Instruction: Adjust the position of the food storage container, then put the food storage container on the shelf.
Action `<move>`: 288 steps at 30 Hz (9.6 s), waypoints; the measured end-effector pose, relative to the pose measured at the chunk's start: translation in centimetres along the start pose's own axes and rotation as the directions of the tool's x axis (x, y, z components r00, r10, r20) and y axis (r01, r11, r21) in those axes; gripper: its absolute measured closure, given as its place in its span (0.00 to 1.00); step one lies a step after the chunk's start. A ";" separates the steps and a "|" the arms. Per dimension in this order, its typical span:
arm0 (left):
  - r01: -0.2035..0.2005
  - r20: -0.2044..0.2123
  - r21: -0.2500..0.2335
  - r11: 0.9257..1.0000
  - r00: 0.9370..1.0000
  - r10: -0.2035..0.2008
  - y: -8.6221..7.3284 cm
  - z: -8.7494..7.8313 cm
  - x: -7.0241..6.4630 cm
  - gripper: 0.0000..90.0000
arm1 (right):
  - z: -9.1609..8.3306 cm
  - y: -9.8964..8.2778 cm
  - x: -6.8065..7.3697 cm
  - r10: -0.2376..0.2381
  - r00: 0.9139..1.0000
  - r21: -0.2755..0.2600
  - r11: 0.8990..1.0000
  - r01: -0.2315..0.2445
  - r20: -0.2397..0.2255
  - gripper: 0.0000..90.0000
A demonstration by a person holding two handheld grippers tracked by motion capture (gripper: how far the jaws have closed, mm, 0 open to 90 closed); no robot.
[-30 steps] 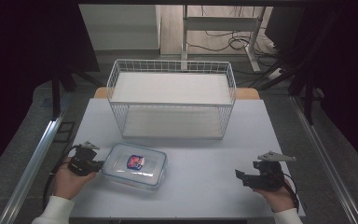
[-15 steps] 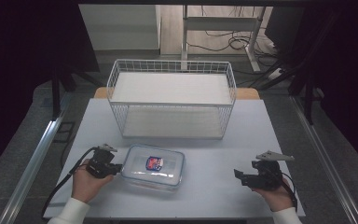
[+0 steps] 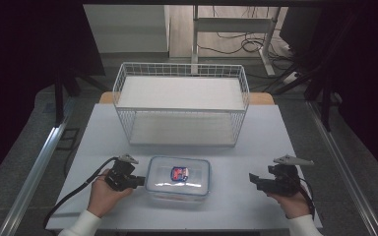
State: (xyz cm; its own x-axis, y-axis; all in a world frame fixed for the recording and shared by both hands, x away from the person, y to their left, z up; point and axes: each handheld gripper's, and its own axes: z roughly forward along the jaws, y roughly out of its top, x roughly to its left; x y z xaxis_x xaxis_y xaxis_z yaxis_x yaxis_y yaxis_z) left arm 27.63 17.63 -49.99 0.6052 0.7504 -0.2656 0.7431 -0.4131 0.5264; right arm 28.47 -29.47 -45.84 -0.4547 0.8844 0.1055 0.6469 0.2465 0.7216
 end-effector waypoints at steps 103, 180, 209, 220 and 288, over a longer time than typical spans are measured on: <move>0.322 0.473 -0.146 0.935 0.853 -0.220 -0.3 2.0 4.1 0.44 | 9.2 0.5 6.7 0.395 0.762 0.228 0.919 -0.322 -0.514 0.47; 0.332 0.381 -0.355 0.874 0.905 -0.189 6.3 0.6 7.9 0.59 | 12.8 9.0 3.5 0.300 0.781 0.075 0.947 -0.312 -0.548 0.57; 0.385 0.383 -0.411 0.826 0.895 -0.227 6.6 3.9 9.0 0.57 | 15.1 9.4 2.6 0.211 0.861 -0.037 0.966 -0.256 -0.463 0.55; 0.420 0.384 -0.426 0.801 0.886 -0.260 6.8 4.8 9.0 0.46 | 15.6 9.3 3.0 0.223 0.887 -0.069 0.960 -0.273 -0.405 0.52; 0.002 0.056 -0.239 0.971 0.998 0.012 -2.6 -0.2 1.1 0.27 | 15.9 6.3 15.8 -0.264 0.934 -0.062 0.964 0.257 -0.239 0.99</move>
State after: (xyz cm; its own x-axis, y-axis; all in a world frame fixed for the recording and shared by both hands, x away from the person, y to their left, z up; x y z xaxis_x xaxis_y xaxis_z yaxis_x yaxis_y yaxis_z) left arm 26.33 19.64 -51.44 0.6287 0.7158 -0.3040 0.6546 -0.2761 0.7037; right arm 35.14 -7.60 -50.50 -0.7420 0.6666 0.0713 0.4692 0.4404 0.7655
